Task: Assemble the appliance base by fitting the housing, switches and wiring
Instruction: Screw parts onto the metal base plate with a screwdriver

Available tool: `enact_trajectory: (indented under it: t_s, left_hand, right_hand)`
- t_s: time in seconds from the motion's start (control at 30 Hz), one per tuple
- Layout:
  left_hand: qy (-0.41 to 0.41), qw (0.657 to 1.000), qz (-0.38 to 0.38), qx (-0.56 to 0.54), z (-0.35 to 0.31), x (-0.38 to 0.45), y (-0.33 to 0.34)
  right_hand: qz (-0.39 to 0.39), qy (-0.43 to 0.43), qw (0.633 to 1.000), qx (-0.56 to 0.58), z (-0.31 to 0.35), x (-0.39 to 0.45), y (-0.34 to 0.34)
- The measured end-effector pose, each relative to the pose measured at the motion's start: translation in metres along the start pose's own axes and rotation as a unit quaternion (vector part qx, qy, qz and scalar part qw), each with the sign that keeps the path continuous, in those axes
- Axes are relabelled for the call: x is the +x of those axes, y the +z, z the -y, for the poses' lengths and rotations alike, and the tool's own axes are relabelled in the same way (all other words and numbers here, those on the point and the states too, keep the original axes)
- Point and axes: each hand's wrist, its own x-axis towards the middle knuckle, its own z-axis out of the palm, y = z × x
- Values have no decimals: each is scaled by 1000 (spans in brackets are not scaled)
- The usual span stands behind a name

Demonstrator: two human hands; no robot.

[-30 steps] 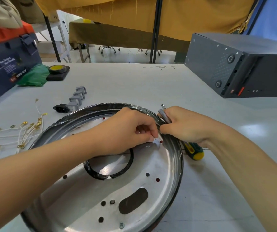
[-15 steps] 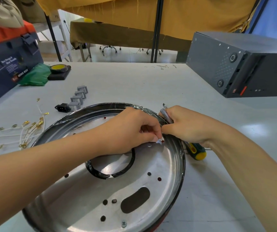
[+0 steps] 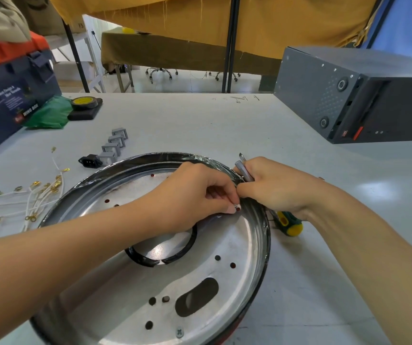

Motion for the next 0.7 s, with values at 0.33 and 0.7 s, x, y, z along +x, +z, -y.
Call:
enact_trajectory:
  t_s: [0.33,0.7]
  left_hand:
    - [21,999,9,41,-2,3,2]
    - [79,993,-20,81,2,0,8]
  right_hand:
    - [11,24,997,68,-1,0,1]
    - [2,39,997,67,-1,0,1]
